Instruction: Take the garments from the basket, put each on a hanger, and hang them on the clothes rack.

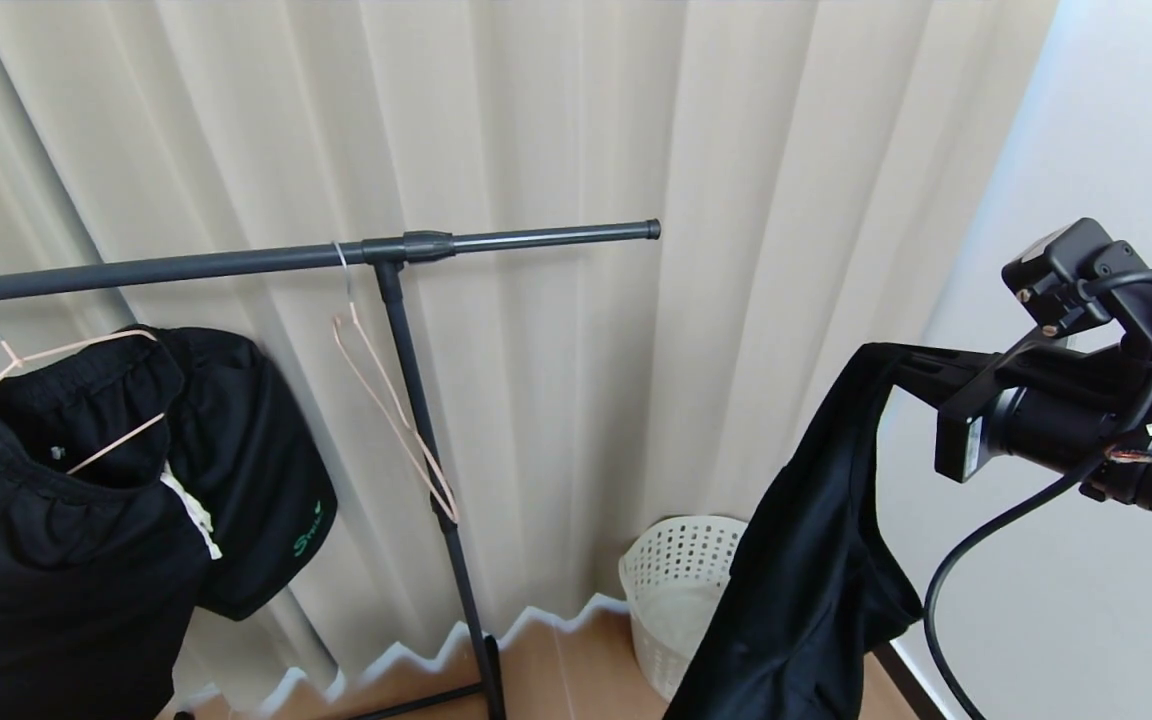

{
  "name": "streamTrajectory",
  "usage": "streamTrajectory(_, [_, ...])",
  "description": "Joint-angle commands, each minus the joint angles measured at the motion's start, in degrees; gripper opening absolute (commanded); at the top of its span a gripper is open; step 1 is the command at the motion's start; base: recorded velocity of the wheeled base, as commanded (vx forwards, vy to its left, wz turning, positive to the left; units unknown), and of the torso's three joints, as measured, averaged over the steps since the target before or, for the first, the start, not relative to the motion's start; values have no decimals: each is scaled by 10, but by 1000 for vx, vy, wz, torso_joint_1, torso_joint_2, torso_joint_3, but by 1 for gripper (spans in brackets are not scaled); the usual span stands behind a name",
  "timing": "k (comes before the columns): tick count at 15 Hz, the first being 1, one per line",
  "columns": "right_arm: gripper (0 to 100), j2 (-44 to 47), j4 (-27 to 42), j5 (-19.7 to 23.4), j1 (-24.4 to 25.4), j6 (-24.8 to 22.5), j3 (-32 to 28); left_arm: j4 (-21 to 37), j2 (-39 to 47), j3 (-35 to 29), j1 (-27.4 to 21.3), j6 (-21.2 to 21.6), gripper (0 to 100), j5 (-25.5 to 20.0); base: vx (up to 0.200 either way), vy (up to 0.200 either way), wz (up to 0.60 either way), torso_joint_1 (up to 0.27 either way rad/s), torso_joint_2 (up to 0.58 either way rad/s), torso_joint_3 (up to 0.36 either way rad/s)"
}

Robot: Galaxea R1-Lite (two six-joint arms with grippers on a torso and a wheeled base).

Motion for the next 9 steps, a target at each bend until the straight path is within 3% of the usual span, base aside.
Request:
streamTrajectory(1, [0, 0, 0, 1, 0, 0, -1, 0, 0, 0, 0, 0, 100, 0, 0, 0, 0, 173, -373, -212])
streamTrajectory(6, [0, 1, 0, 0, 1, 0, 4, 0, 0, 0, 0, 0, 100, 0, 0, 0, 0, 170, -368, -200])
streamTrajectory(8, [0, 0, -16, 0, 0, -1, 9, 0, 0, 0, 0, 0, 100, 0, 0, 0, 0, 51, -112, -51])
streamTrajectory(9, [0, 3, -32, -1, 1, 0, 10, 0, -1, 0, 0, 0, 100, 0, 0, 0, 600, 22, -32, -22])
